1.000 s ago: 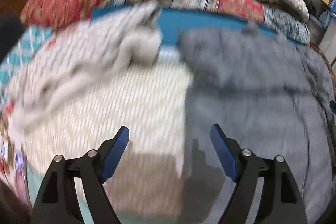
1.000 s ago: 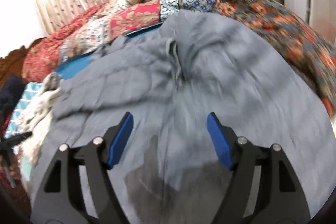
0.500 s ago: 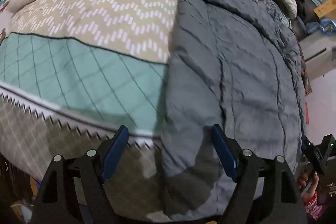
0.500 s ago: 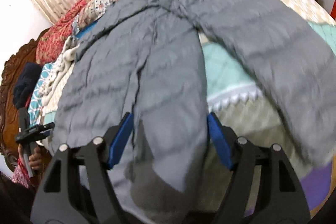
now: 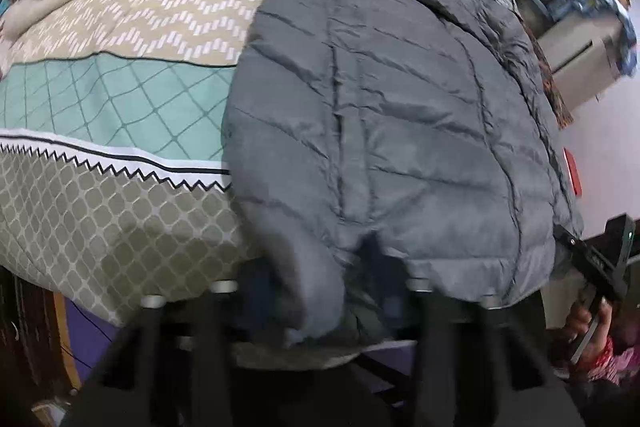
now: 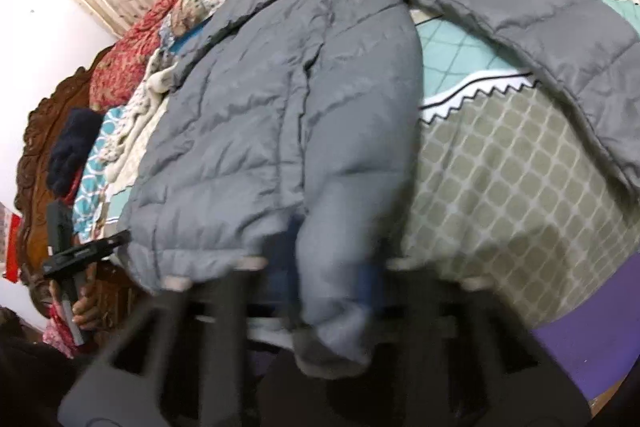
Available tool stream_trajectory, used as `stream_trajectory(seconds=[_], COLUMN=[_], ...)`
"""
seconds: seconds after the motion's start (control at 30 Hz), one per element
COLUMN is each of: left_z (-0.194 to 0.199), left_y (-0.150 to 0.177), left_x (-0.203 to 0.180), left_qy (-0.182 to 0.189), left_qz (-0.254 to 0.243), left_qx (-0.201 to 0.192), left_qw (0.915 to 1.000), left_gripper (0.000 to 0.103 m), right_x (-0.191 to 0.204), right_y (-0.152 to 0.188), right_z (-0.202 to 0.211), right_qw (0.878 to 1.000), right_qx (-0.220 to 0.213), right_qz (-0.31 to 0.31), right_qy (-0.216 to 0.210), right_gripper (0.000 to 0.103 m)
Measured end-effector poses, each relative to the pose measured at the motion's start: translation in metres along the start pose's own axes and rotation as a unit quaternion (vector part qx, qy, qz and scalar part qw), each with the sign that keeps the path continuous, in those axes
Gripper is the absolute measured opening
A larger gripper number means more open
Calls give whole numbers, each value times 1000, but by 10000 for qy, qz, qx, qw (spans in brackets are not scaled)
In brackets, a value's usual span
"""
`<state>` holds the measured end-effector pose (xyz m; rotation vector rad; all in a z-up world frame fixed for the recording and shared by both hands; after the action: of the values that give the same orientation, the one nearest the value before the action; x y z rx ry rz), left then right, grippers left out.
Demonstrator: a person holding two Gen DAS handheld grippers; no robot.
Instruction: Fold large clothes
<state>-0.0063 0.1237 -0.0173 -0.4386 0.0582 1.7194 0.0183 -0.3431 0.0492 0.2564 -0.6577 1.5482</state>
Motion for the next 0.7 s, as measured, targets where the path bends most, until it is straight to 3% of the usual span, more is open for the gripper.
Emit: stream_trajectory(seconds=[0.07, 0.13, 0.3, 0.43, 0.53, 0.6, 0.63, 0.7], left_z=[10, 31, 80, 89, 75, 54, 47, 53], left_y=[-1, -1, 16, 48, 72, 80, 82, 82], left_x=[-1, 0, 6, 11, 15, 23, 29, 35], left_qy=[-9, 35, 106, 42, -82, -274, -315, -214], left_qz=[-17, -13, -108, -190, -188, -8, 81, 200], left_qx=[-79, -261, -565, -431, -181, 174, 320, 325], left_qw=[10000, 9997, 9983, 9989, 9996, 9995, 9990, 9990], left_gripper=[3, 9, 10, 10, 10, 10, 10, 10], right_x=[8, 21, 48, 49, 31, 14, 6, -10], right_y=[0, -1, 15, 41, 59, 67, 68, 62], right_z=[12, 29, 58, 56, 36, 21, 18, 30], right_qw=[9999, 9993, 9971, 9963, 9971, 9967, 9966, 9990], right_qx=[-109, -241, -246, 26, 341, 481, 470, 113], right_qz=[66, 215, 681, 857, 638, 431, 319, -114], right_qy=[-70, -168, -242, 3, 236, 501, 603, 409], right_gripper=[8, 7, 6, 7, 8, 23, 37, 42])
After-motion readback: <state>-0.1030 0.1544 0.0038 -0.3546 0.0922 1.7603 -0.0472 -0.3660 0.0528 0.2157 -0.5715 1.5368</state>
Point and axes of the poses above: each gripper's, at about its wrist camera, not at the fingertips, and z roughly against the way its jaws point, x to its left, y to its underside, the point moved 6 cm from there along -z, roughly the way its jaws point, and after that the axes turned 8 degrees about x, right-handed, at the moved point
